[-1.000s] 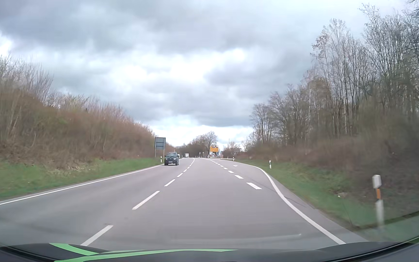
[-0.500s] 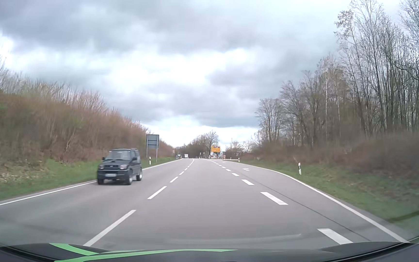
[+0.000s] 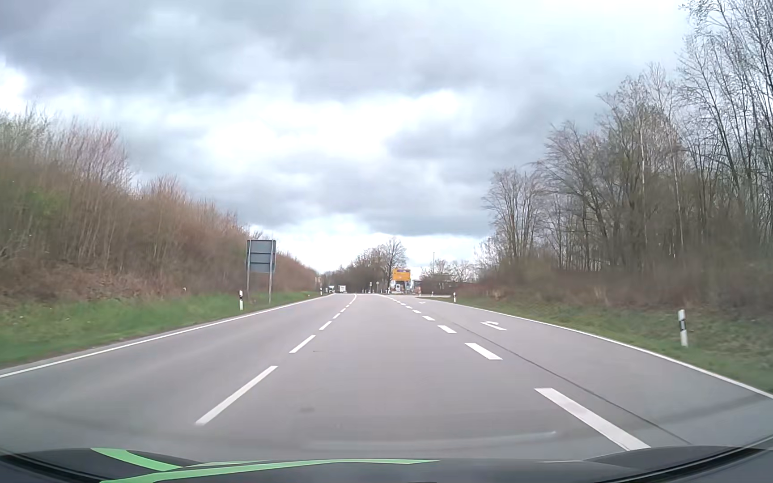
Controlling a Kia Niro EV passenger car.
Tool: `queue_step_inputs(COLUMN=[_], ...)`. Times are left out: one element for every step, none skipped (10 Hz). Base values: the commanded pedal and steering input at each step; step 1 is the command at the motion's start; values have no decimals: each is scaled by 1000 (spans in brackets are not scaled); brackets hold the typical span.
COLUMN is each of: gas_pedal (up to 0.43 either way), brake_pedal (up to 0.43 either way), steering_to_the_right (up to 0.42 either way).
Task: Follow the waypoints while adhering to traffic rules and regulations
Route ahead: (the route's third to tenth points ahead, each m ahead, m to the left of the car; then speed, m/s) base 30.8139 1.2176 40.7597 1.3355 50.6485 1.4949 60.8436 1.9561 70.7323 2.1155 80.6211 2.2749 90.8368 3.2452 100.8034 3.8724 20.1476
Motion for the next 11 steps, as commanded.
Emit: queue_step_inputs(gas_pedal=[197, 197, 197, 197, 197, 197, 197, 197, 197, 197, 197], brake_pedal=[0, 0, 0, 0, 0, 0, 0, 0, 0, 0, 0], steering_to_the_right=[-1, -1, -1, -1, -1, -1, -2, -2, -2, -3, -3])
